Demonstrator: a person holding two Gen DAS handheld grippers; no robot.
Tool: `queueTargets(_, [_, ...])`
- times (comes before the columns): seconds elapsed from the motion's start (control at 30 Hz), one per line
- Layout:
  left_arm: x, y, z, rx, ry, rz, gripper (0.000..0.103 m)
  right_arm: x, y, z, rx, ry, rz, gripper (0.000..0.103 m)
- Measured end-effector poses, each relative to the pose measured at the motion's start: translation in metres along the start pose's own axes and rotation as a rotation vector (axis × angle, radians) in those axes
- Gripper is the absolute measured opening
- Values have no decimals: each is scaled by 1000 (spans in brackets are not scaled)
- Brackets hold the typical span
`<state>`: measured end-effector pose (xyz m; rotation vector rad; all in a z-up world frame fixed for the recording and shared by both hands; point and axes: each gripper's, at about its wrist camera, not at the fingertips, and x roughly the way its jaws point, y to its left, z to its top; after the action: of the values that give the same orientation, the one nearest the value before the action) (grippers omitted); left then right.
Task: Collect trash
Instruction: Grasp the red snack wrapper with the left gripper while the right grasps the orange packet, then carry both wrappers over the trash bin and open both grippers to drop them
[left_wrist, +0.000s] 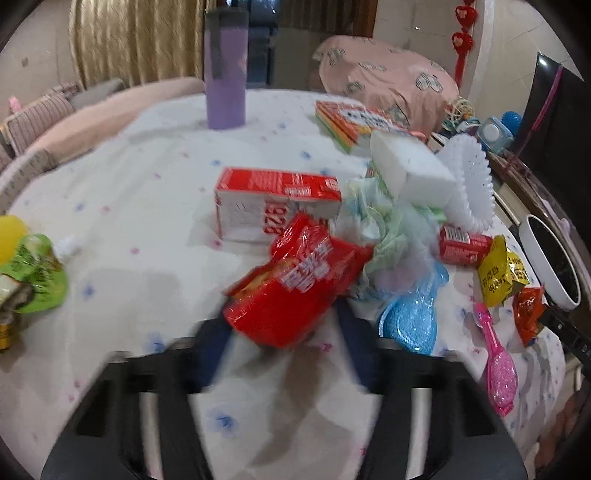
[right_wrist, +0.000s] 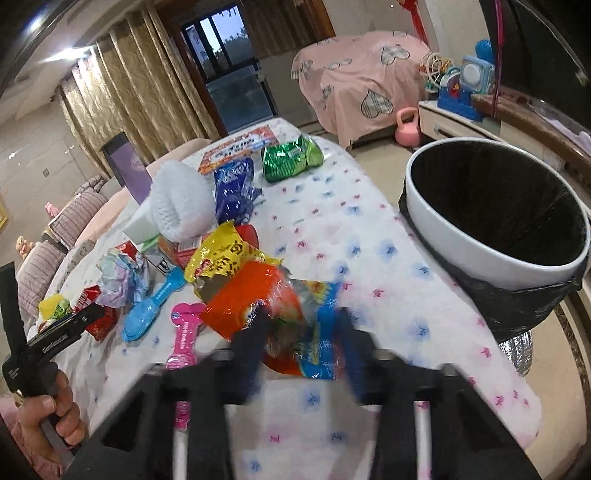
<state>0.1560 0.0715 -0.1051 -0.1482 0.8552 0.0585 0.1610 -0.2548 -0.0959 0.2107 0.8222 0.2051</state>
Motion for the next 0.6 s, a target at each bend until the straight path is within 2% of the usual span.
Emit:
queueTargets(0.03, [-1, 0, -1, -2, 0, -12, 37, -1, 0, 0, -5, -5, 0, 13])
queueTargets(0.07, [-3, 1, -2, -3, -5, -18, 34, -2, 0, 0, -9, -7, 1, 9])
queueTargets(0.33, [-42, -7, -17, -18, -38, -85, 30, -22, 10, 3, -47, -55, 39, 3])
queueTargets(0.6, [-84, -62, -13, 74, -112, -198, 30, -50, 2, 5, -38, -114, 58, 2])
